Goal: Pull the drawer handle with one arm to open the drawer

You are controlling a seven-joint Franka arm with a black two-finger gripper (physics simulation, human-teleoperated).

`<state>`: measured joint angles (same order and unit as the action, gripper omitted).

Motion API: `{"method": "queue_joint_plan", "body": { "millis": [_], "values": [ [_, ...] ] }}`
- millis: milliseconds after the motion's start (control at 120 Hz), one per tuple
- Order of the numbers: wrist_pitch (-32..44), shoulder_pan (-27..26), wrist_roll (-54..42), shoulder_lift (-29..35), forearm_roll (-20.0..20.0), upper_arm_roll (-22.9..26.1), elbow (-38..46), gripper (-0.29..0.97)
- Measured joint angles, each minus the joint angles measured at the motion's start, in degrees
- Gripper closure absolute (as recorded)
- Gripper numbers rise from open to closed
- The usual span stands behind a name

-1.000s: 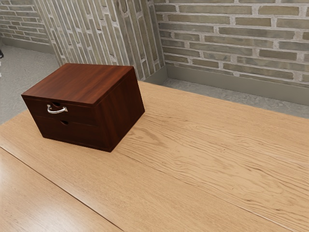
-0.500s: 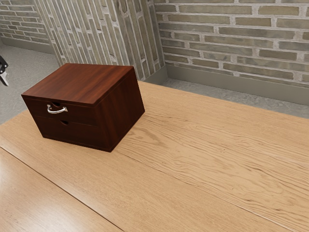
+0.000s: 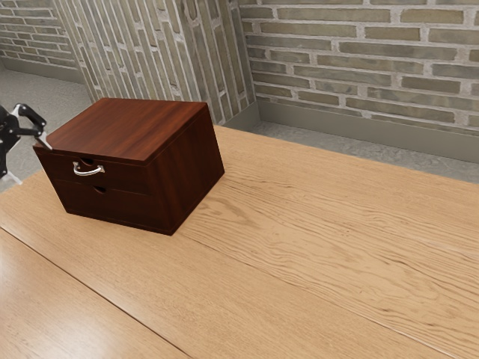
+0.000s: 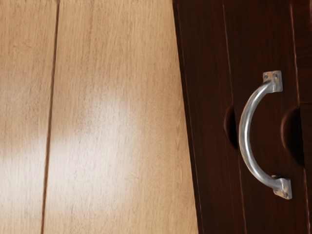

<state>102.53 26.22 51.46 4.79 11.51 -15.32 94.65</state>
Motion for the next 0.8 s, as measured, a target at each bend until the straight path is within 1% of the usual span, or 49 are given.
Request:
{"method": "queue_joint_plan", "body": {
  "millis": [92,167,250,400,517,658,800],
  "values": [
    [2.5,0.9,-0.8,-1.0,0.7,-1.3,0.4,0.04],
    [7.2,1.7,-1.8,-1.3,2.2,-2.1,4.3,0.05],
    [11.3,2.3,-3.0,-1.4,3.8,-2.3,5.9,0.06],
    [17.3,1.7,-5.2,-0.9,7.6,-1.9,9.4,0.09],
    [20.6,1.1,-6.4,0.2,10.2,-0.3,12.3,0.11],
    [24.5,0.7,-7.3,-0.1,11.4,0.3,13.6,0.19],
    [28.0,1.1,-7.9,-1.7,11.8,0.3,13.8,0.23]
  ]
}}
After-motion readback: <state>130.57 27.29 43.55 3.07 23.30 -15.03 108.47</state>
